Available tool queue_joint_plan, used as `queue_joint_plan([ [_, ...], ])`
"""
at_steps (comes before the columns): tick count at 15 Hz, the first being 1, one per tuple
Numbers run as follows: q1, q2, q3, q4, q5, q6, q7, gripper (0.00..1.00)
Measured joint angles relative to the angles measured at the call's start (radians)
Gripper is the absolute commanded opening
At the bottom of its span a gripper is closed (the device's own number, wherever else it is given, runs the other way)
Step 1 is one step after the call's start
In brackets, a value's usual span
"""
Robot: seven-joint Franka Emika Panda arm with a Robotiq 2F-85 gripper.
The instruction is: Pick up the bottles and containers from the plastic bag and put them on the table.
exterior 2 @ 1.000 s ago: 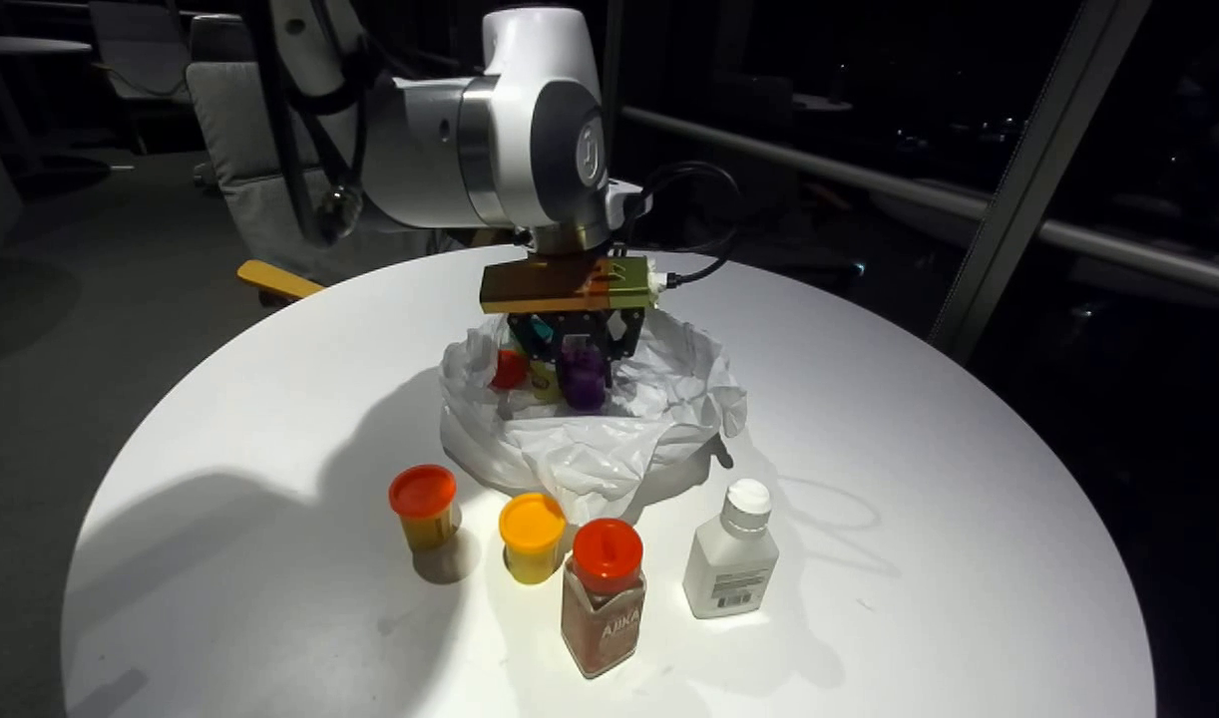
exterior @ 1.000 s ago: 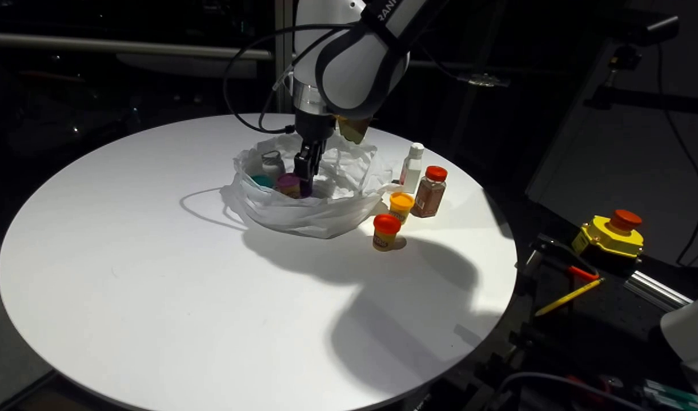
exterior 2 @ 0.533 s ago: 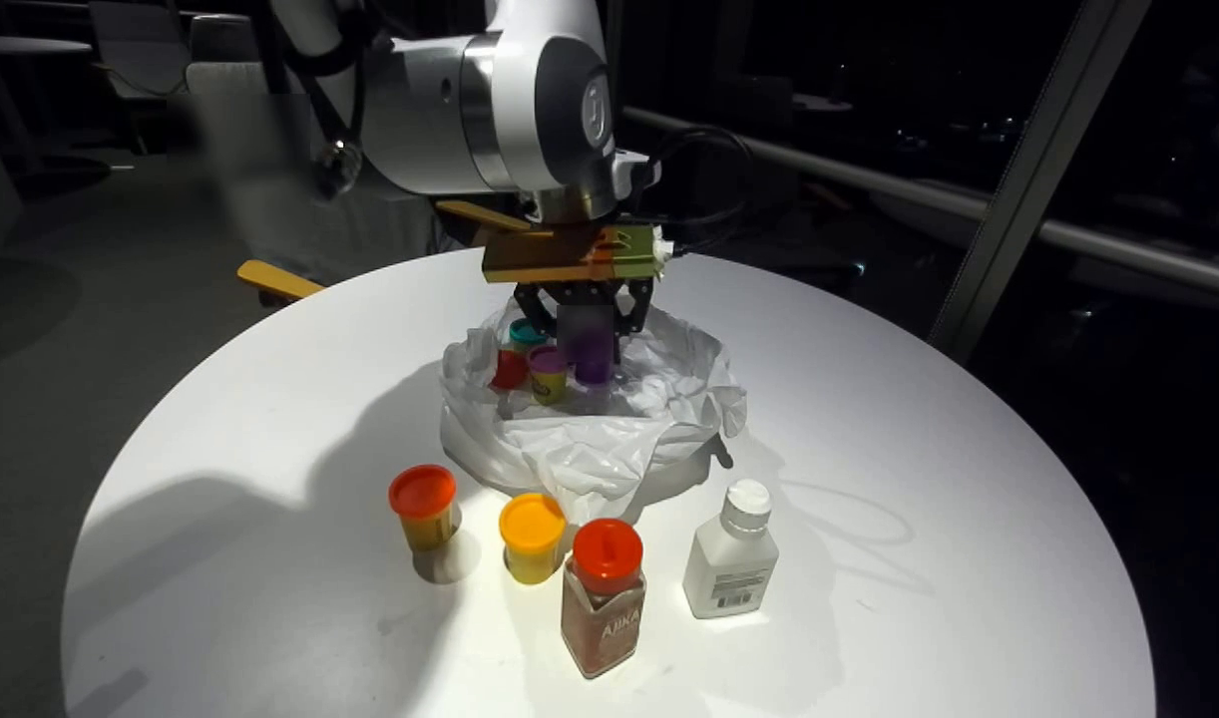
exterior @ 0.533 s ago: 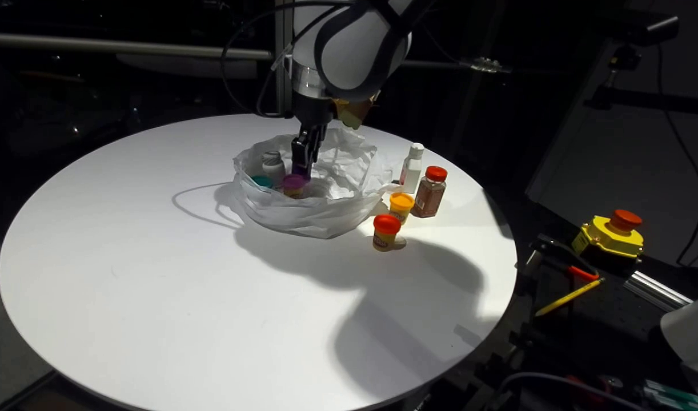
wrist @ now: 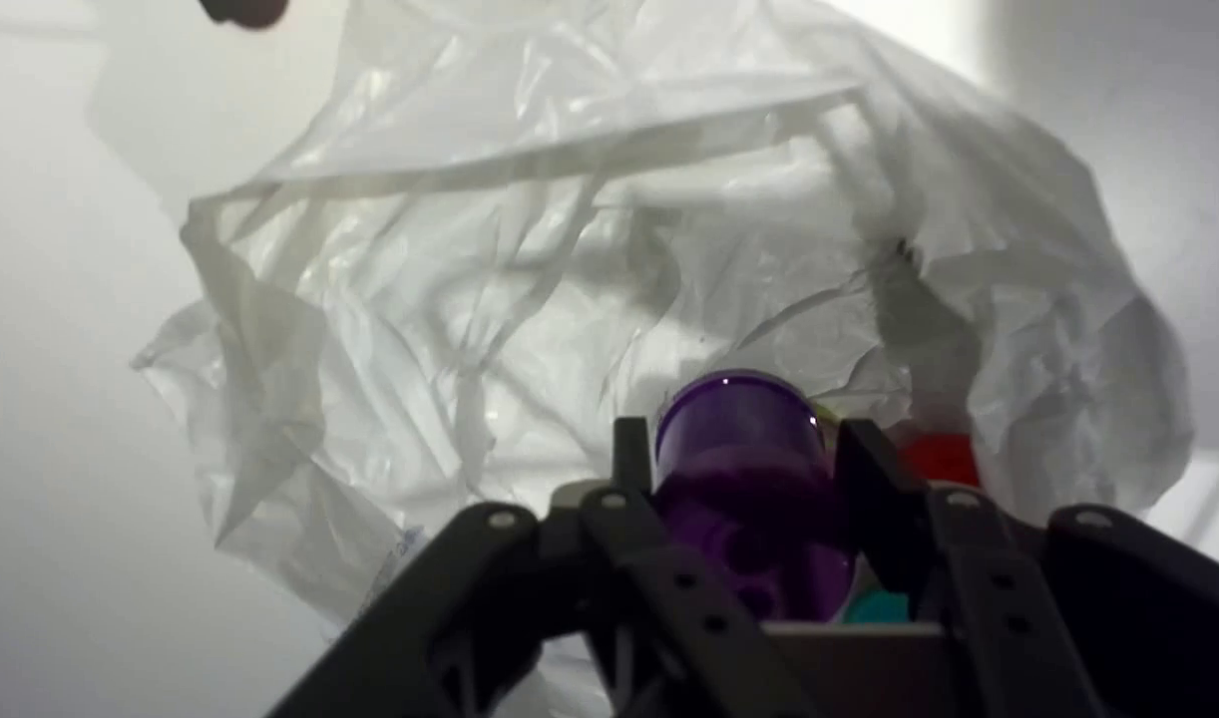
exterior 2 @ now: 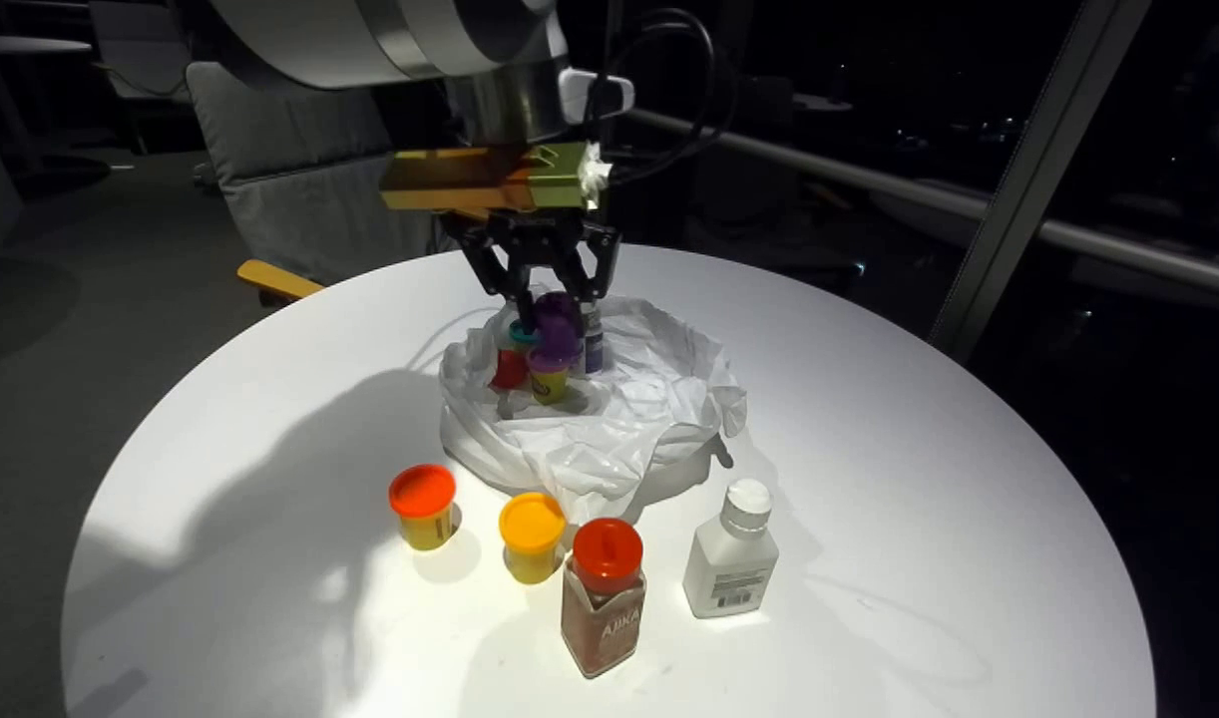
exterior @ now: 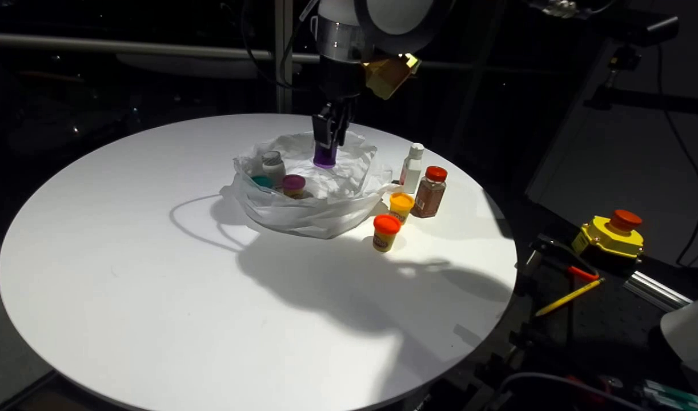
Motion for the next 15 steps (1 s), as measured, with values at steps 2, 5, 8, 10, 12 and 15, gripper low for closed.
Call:
queue_joint_plan([
  [2, 0.032, -0.076, 0.002, -0.100, -0.026, 0.004, 0.045, 0.25],
  [5, 0.084, -0.151, 0.014, -0.224, -0.074, 0.006, 0.120, 0.25],
  [8, 0.113, -0.149, 0.025, -0.295, -0.096, 0.029, 0.189, 0.25],
  [10, 0.118, -0.118, 0.028, -0.314, -0.100, 0.082, 0.208, 0.25],
  [12, 0.118, -0.069, 0.028, -0.316, -0.100, 0.160, 0.215, 0.25],
  [15, 0.122, 0.007, 0.028, -0.311, -0.092, 0.258, 0.216, 0.25],
])
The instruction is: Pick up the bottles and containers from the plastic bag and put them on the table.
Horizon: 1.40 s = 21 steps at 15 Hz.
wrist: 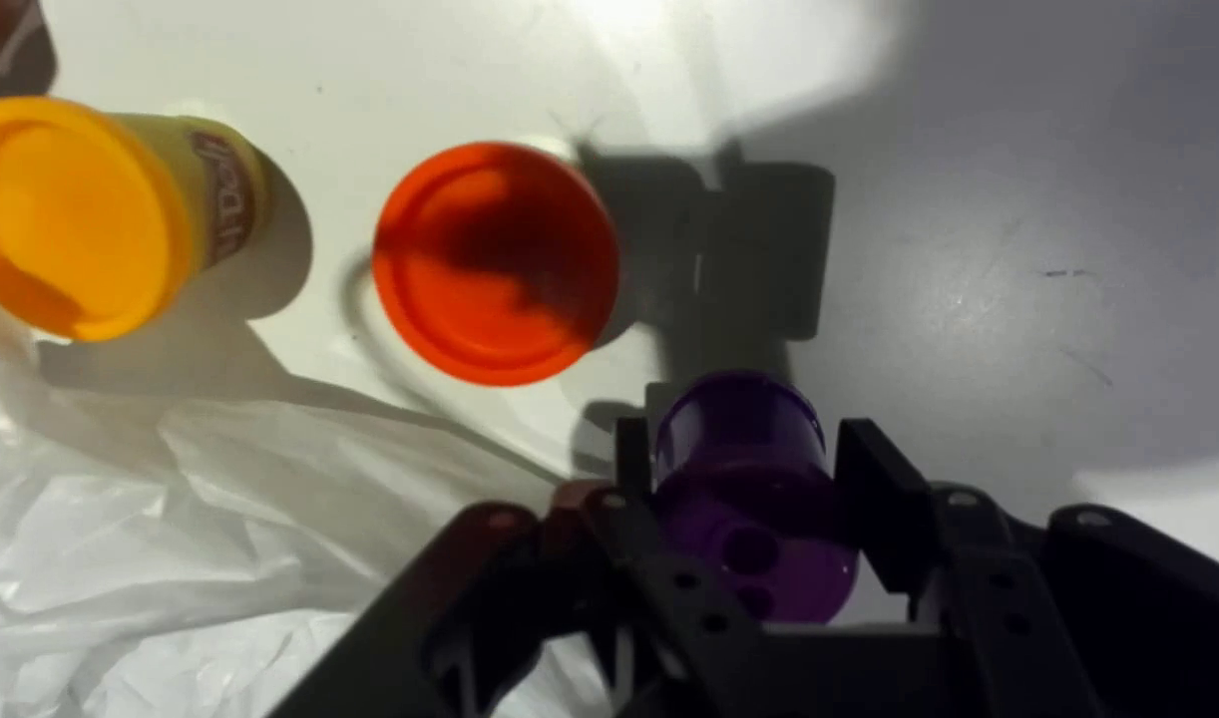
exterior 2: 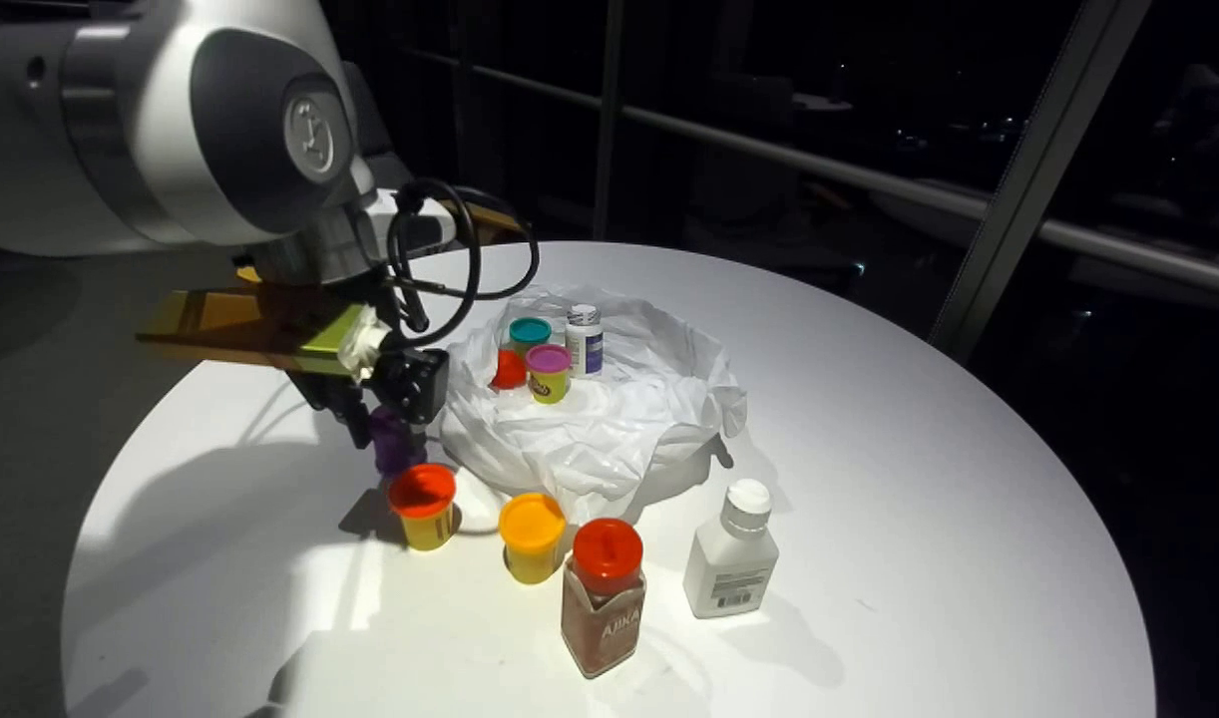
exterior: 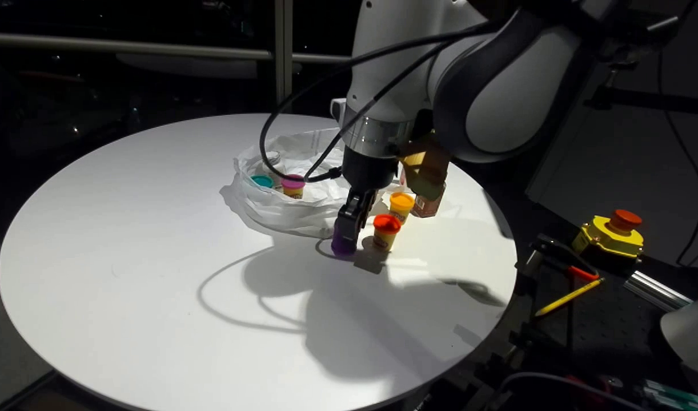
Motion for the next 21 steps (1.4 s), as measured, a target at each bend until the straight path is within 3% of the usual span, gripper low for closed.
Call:
queue_joint_plan([
  [3, 0.021, 0.039, 0.000, 0.002, 0.030, 0.041, -0.009, 0.25],
  [5, 0.037, 0.040, 0.001, 0.001, 0.048, 0.044, -0.020, 0.76],
  [7, 0.064, 0.039, -0.007, 0.002, 0.050, 0.046, -0.020, 0.79],
  [10, 0.140, 0.010, -0.066, 0.004, 0.049, 0.051, -0.010, 0.99],
  [12, 0.180, -0.024, -0.108, 0.014, 0.049, 0.045, 0.011, 1.00],
  [15, 0.187, -0.065, -0.142, 0.057, 0.049, -0.001, 0.036, 1.00],
  [21, 0.091, -0.040, -0.113, 0.184, 0.089, -0.114, 0.039, 1.00],
])
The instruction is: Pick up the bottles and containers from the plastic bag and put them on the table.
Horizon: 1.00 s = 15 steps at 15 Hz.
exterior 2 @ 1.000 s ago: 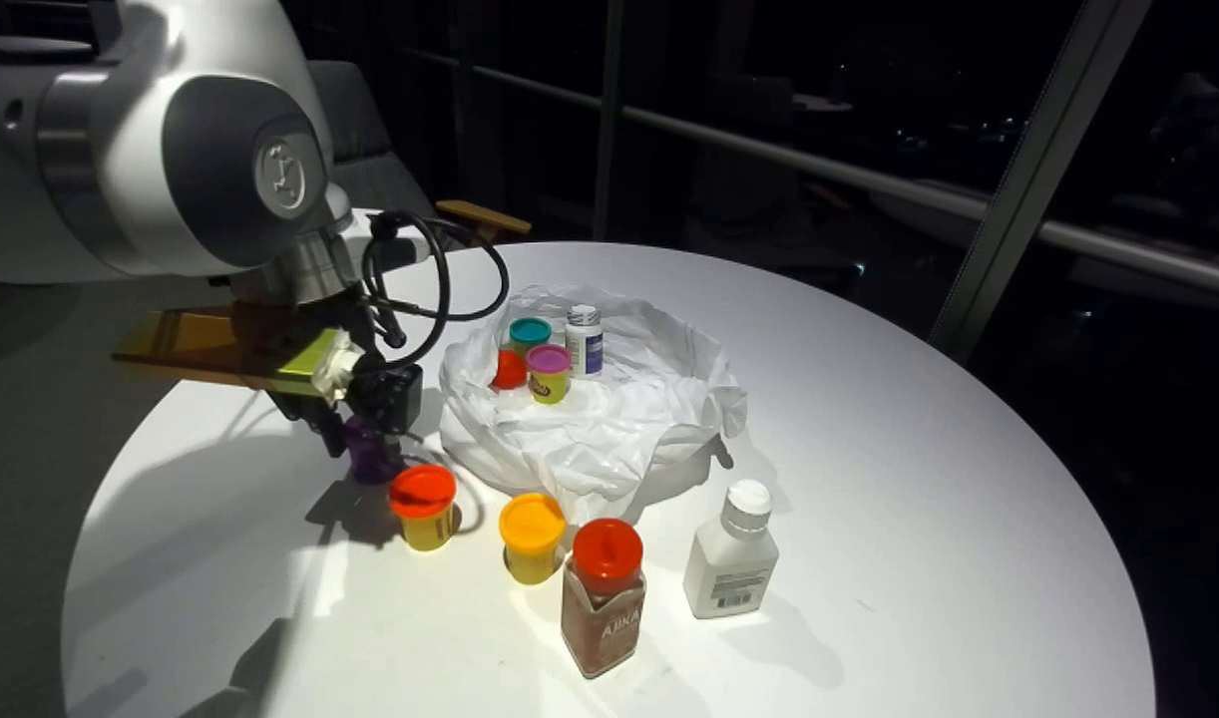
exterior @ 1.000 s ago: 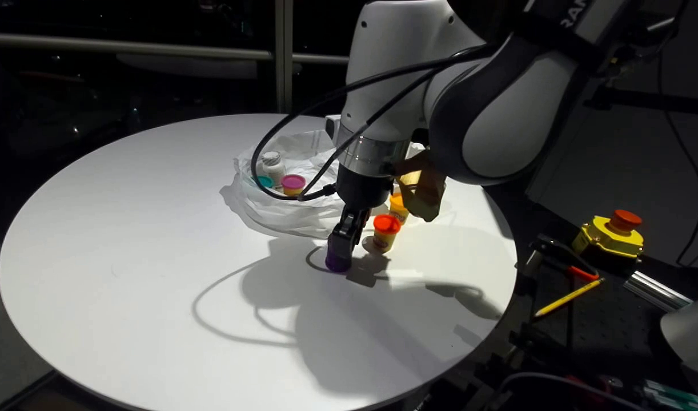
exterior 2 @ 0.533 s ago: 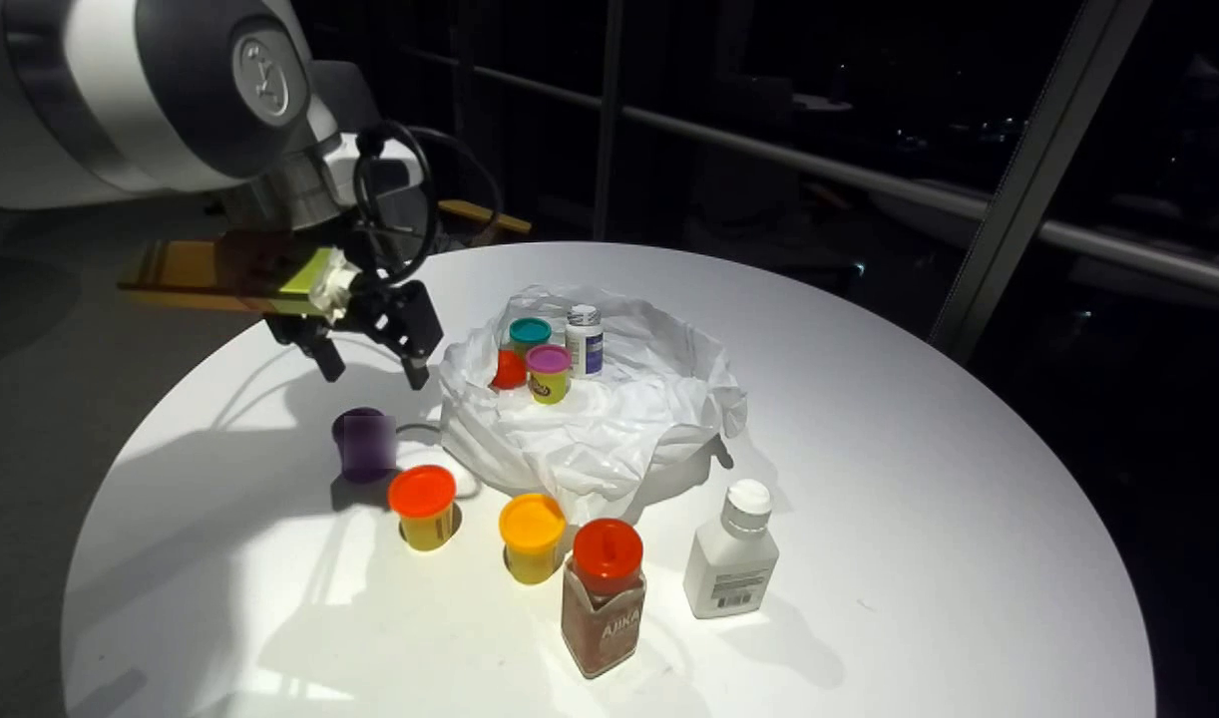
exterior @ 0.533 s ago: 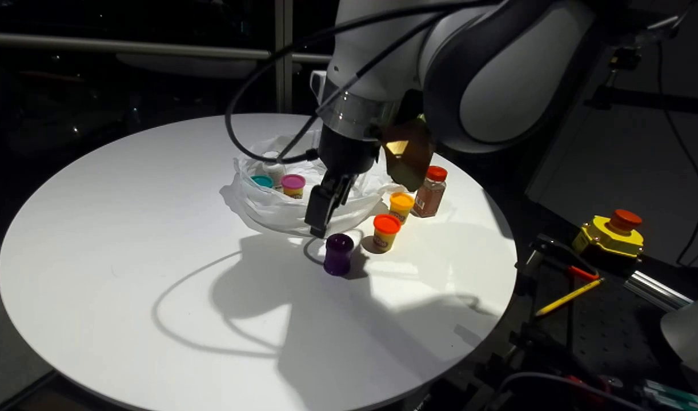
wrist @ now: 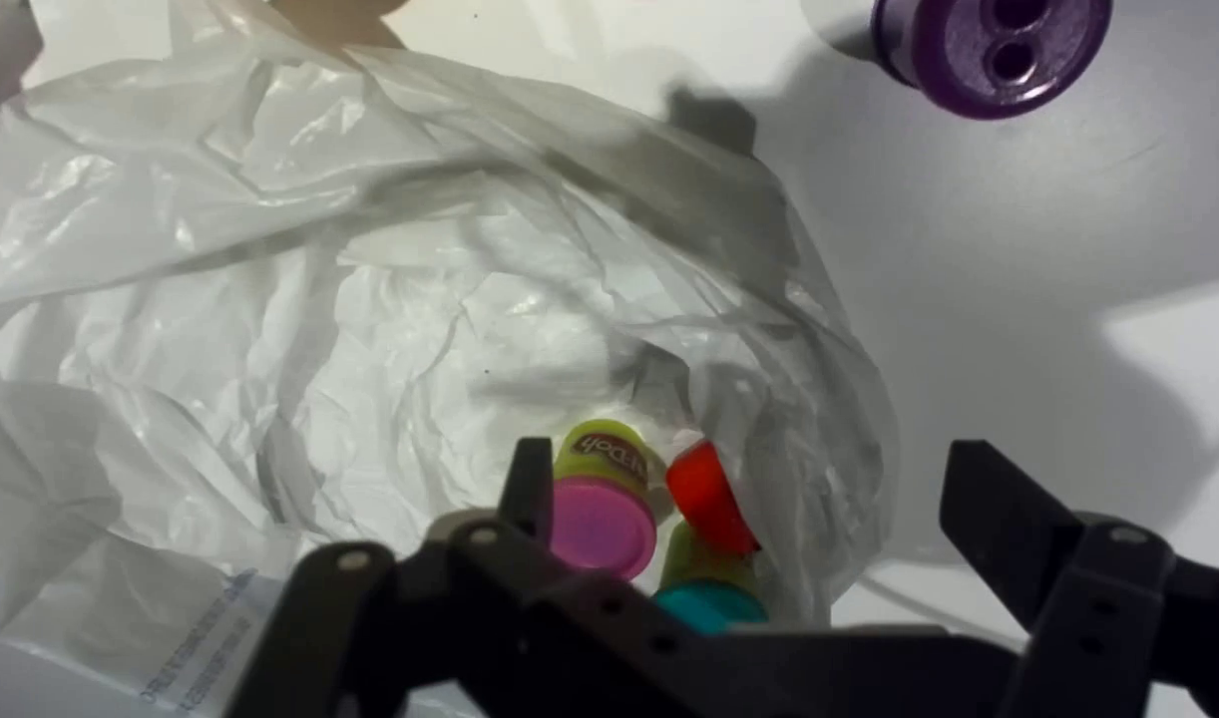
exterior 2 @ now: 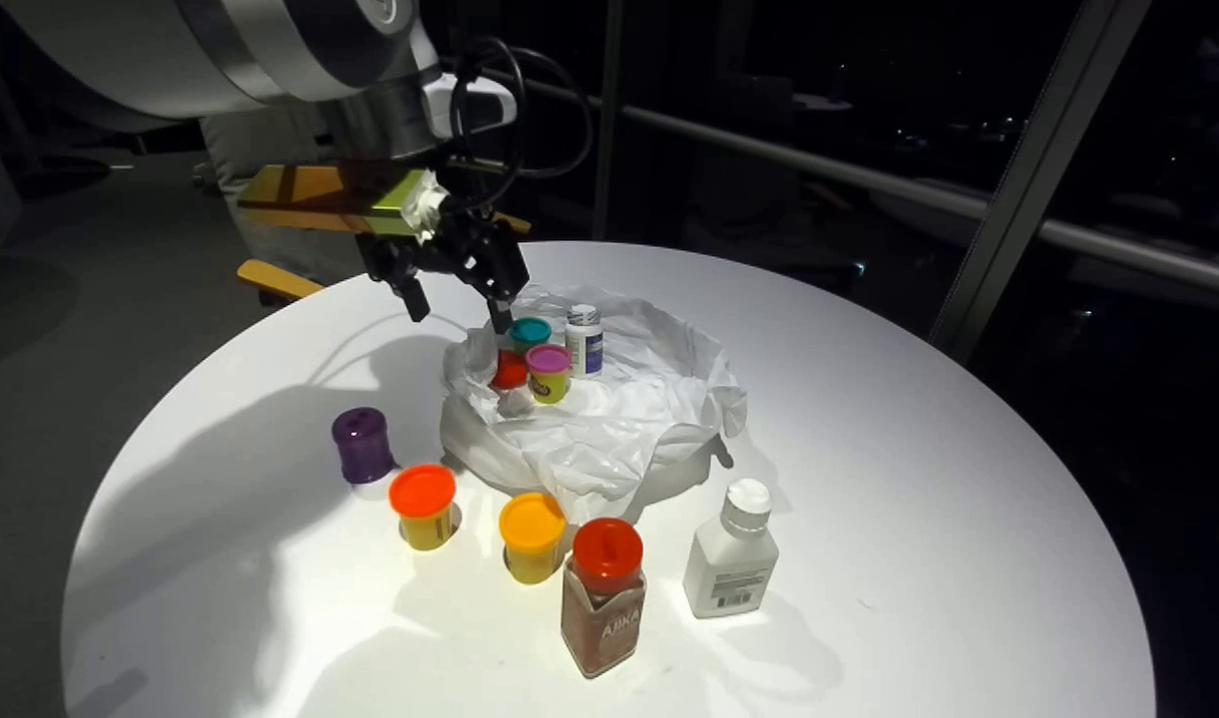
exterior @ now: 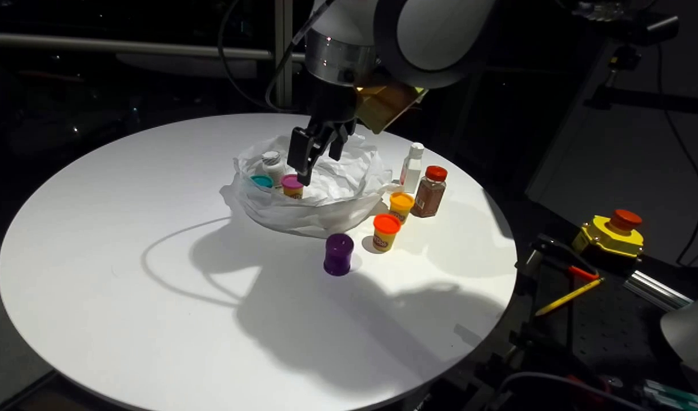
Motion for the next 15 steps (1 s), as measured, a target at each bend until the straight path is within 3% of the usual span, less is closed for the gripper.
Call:
queue_joint_plan([
  [5, -0.087, 0.077, 0.069, 0.096, 0.090, -0.014, -0.048, 1.00],
  [15, -0.164, 0.268, 0.072, 0.288, 0.149, -0.012, -0.061, 1.00],
])
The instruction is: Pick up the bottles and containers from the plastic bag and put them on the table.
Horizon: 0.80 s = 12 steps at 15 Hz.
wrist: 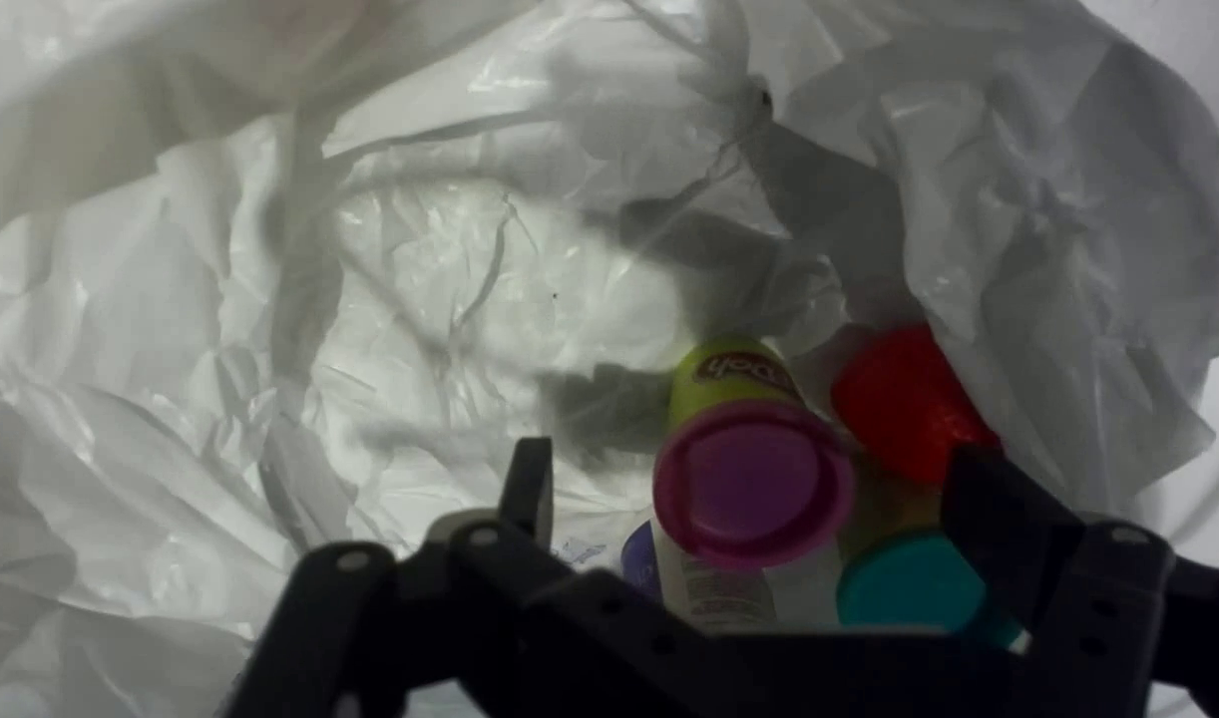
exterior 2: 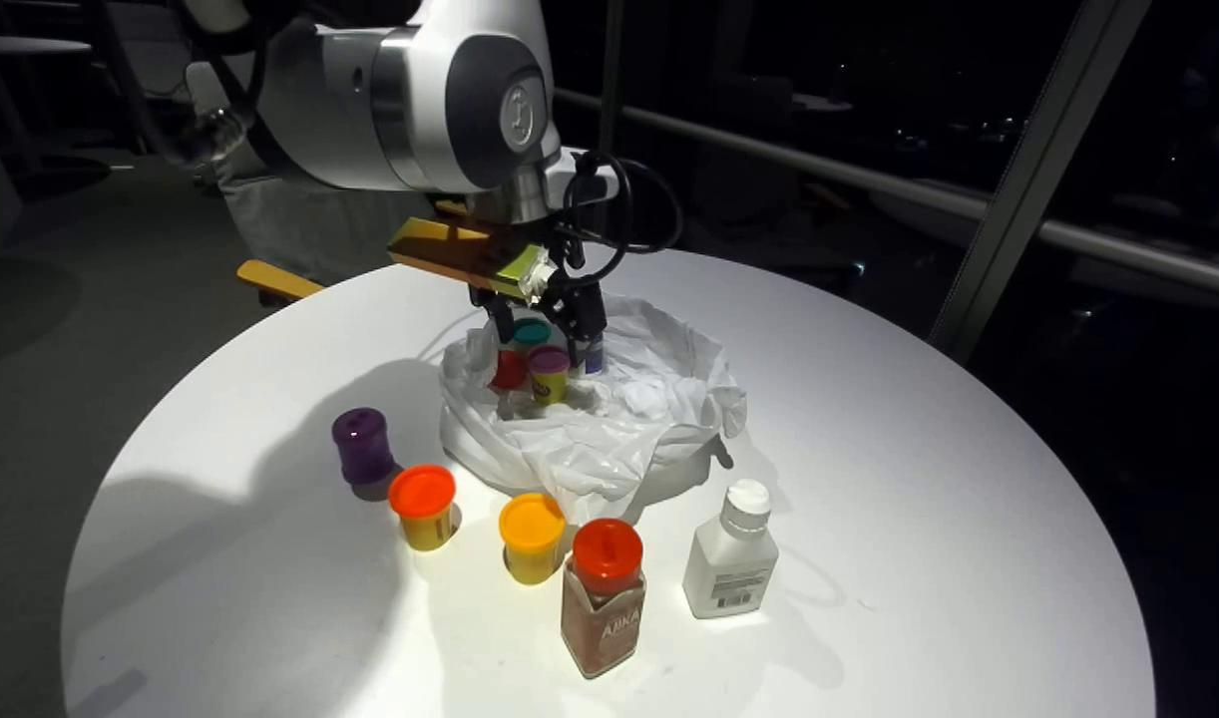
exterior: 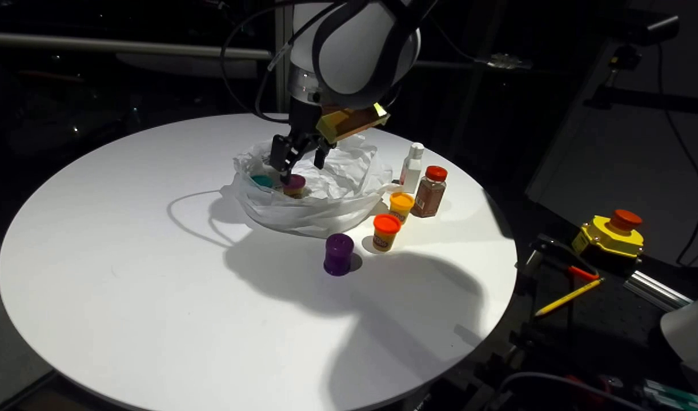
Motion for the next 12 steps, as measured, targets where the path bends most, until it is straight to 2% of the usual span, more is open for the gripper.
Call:
queue_joint_plan([
  [4, -0.015, 0.060, 0.004, 0.061, 0.041, -0.001, -0.009, 1.00],
  [5, -0.018, 0.073, 0.004, 0.074, 0.049, -0.001, -0.010, 0.96],
  [6, -0.021, 0.084, 0.004, 0.086, 0.057, -0.002, -0.012, 0.74],
  [8, -0.026, 0.104, 0.005, 0.108, 0.063, -0.004, -0.013, 0.70],
  [12, -0.030, 0.128, 0.004, 0.134, 0.064, -0.006, -0.013, 0.38],
])
